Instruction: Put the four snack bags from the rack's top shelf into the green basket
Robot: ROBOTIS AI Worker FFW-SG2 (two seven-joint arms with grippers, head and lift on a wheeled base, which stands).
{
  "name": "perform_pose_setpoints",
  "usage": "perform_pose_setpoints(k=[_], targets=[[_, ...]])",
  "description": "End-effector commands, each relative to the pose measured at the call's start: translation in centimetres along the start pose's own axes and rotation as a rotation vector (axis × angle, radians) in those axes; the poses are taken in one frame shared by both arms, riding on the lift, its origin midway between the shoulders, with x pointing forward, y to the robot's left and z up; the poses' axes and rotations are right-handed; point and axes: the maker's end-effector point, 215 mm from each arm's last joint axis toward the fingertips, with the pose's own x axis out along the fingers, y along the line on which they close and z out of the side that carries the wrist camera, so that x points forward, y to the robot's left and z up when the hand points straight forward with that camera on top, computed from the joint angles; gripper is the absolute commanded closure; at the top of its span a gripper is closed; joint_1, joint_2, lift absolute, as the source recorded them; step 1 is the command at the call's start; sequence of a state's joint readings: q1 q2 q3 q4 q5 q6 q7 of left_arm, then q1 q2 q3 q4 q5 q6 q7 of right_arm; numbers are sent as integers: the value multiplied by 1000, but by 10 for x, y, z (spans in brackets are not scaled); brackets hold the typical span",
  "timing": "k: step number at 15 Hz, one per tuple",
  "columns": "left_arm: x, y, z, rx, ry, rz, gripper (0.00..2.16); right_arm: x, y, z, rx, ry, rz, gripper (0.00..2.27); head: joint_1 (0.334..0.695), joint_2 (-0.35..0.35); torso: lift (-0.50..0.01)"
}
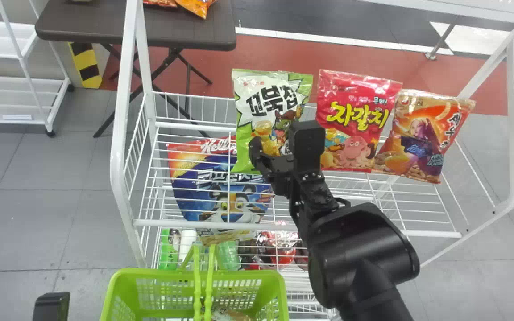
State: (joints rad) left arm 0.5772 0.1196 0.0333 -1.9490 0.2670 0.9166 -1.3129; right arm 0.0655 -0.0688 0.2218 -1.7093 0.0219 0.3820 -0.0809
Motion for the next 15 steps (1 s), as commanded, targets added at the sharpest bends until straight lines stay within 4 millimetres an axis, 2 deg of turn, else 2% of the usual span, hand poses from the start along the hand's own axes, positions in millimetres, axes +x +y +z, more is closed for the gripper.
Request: perform_pose_setpoints(k=[1,7,8,9,10,13,15], targets=[[0,0,1,1,0,0,2118,-7,4,5,4,-12,12,2135,695,-157,0],[-1,2,0,0,0,6,2118,-24,1,23,24,-81,11,2162,695,-154,0],[-1,2,1,3,-1,5,2118,-27,1,32,30,-97,13,2159,695,-155,0],[-1,1,1,3,-1,4,2118,-36,-7,32,47,-98,4,2159,695,-156,0],[-1,2,0,2,-1,5,2118,-49,0,42,67,-113,42,2159,695,-157,0],[-1,2,2,6,-7,6,2118,-113,22,60,108,-120,122,2159,695,-157,0],[-1,3,5,14,-8,11,2118,-153,41,43,107,-42,174,2159,695,-151,0]])
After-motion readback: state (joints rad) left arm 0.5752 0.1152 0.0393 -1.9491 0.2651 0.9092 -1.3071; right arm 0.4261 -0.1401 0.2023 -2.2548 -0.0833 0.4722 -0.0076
